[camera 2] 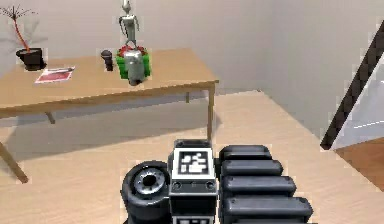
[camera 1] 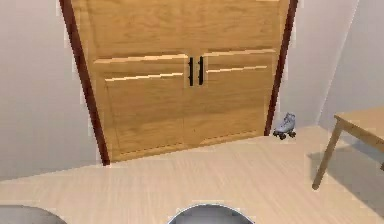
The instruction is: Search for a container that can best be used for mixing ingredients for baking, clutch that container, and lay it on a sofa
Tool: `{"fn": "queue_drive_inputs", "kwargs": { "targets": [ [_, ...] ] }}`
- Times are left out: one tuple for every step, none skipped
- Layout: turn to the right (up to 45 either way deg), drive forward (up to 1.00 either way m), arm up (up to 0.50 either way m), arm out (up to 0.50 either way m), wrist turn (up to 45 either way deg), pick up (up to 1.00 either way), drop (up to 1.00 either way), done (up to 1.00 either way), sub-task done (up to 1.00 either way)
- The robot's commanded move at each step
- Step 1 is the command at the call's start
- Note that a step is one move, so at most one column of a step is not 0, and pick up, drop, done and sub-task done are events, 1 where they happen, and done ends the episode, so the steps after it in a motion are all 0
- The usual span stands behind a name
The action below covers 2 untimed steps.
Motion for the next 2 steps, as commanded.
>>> {"fn": "queue_drive_inputs", "kwargs": {
  "targets": [
    [-45.0,0.00,0.00,0.00,0.0,0.00,0.00,0.00,0.00],
    [-45.0,0.00,0.00,0.00,0.0,0.00,0.00,0.00,0.00]
  ]
}}
